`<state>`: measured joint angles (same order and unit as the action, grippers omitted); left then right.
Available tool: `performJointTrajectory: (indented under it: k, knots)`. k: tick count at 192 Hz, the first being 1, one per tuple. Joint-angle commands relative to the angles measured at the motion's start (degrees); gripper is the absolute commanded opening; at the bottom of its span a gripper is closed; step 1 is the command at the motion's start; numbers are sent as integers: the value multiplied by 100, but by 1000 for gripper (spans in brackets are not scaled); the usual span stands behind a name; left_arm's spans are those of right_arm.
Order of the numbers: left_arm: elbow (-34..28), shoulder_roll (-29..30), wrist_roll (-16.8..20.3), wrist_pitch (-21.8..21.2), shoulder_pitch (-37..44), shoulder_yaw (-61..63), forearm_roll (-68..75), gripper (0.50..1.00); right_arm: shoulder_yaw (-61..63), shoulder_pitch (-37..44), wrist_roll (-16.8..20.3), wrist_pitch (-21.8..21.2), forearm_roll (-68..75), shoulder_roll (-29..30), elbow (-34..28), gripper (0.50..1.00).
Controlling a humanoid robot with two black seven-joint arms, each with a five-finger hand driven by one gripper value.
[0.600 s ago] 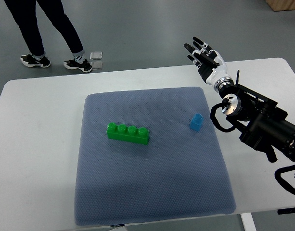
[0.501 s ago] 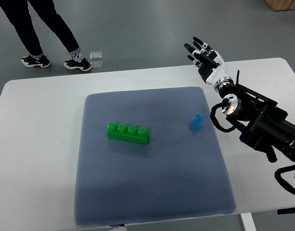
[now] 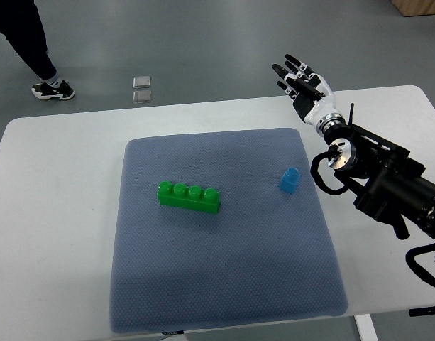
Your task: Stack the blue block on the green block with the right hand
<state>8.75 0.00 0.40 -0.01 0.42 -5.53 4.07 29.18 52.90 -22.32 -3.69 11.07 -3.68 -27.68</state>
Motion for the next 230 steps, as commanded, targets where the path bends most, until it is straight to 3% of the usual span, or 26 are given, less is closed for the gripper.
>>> performJointTrajectory:
  k: [1, 110, 145, 199, 230]
  knots:
    - [-5, 0, 4, 1, 2, 9, 6, 1000, 0, 1, -1, 0, 0, -10, 0, 915]
    - [-5, 0, 4, 1, 2, 0, 7, 1000, 0, 18, -1, 0, -53, -28, -9, 915]
    - [4, 0, 4, 1, 2, 0, 7, 1000, 79, 18, -18, -114, -158, -370, -229, 915]
    - [-5, 0, -4, 1, 2, 0, 7, 1000, 61, 361, -9, -123, -2180, -810, -281, 913]
    - [4, 0, -4, 1, 2, 0, -2, 1000, -35, 616, -9, -413, -3023, -1117, -299, 915]
